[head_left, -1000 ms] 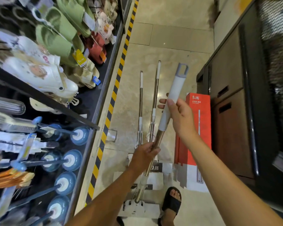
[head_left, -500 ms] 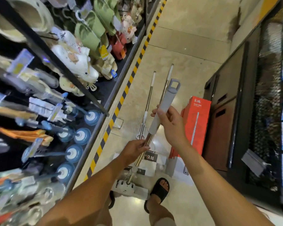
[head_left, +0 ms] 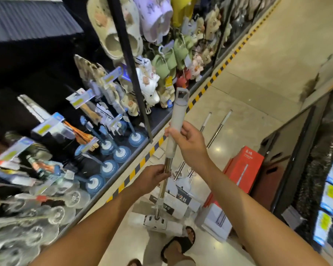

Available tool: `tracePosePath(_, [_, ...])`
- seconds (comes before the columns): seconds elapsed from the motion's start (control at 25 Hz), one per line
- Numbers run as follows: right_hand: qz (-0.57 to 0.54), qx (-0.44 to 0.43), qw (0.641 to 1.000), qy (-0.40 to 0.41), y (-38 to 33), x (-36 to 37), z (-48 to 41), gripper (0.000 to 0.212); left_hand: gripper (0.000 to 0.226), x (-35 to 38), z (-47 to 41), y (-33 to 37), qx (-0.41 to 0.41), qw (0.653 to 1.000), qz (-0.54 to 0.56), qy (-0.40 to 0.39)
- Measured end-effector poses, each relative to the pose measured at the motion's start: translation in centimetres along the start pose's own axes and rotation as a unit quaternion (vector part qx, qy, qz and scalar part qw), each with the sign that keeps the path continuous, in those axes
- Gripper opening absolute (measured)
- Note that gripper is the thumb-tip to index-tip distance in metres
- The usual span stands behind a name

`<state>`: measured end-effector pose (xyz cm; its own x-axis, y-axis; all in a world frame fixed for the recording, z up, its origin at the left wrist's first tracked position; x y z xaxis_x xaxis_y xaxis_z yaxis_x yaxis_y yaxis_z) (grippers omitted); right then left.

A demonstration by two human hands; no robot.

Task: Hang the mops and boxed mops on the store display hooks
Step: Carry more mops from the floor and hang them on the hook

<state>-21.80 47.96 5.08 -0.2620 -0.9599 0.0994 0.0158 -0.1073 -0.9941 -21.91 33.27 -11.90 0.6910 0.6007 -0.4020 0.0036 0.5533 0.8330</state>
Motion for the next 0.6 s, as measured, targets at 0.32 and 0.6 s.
tracePosePath(0.32, [0.056, -0.117, 0.990, -0.061, -11.1, 11.6, 7.7, 0.013, 0.019, -8.0, 13.0, 3.2, 0.052, 0.995, -0.007, 0.085])
tracePosePath(0.6, [0.054, -0.230, 0.966, -0.106, -22.7, 21.3, 15.2, 0.020, 0.021, -17.6, 25.1, 10.6, 0.135, 0.978, -0.003, 0.161])
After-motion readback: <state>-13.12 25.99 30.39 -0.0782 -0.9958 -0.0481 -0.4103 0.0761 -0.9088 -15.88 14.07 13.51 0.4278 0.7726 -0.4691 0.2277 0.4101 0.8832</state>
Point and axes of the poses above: each hand's wrist, its own z-axis away from the middle knuckle, its own x-axis out of the palm, y = z × x, the point moved 9 cm from there along -z, towards the middle knuckle, and after that the axes turned 1 degree about -z, right-handed, at the moved point
